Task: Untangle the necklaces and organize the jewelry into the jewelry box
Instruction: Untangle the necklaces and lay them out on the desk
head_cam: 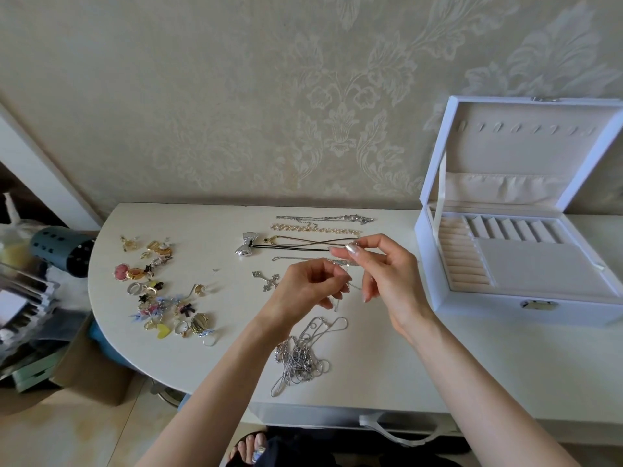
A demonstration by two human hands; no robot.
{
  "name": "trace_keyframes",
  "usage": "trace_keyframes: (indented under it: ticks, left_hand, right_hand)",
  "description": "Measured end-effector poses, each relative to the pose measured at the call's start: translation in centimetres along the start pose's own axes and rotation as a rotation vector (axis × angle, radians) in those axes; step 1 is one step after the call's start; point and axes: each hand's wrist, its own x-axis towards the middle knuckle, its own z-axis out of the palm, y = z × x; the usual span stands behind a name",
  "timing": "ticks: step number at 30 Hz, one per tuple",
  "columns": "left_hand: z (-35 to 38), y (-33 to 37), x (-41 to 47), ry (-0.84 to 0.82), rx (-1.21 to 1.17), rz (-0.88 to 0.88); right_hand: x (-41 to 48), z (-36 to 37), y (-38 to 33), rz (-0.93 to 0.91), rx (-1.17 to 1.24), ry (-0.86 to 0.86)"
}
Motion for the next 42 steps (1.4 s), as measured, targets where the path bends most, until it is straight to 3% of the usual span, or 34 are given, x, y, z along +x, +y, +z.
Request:
trace_keyframes:
  ticks: [5, 12, 18, 28, 42]
  left_hand:
    - [-0.06, -0.03, -0.06, -0.042, 0.027, -0.016]
    - [-0.34, 0.05, -0.06, -0.037, -0.115, 0.002]
    - [-0.59, 0.10, -0.15, 0.017, -0.025, 0.010]
    - [-0.54, 0.08, -0.09, -0.064, -0.108, 0.019]
    - [-0.30, 0.09, -0.11, -0.058, 0.110, -0.019]
  right_hand:
    - [0.05, 0.03, 0.02, -0.020, 0.032, 0.009]
    - [0.18, 0.03, 0.39, -0.027, 0.050, 0.051]
    - [0.25, 0.14, 0.44, -0.032, 0.084, 0.027]
    - [0.33, 0.07, 0.59, -0.051, 0.131, 0.056]
    - [0.12, 0.19, 0.25, -0.088, 0.132, 0.041]
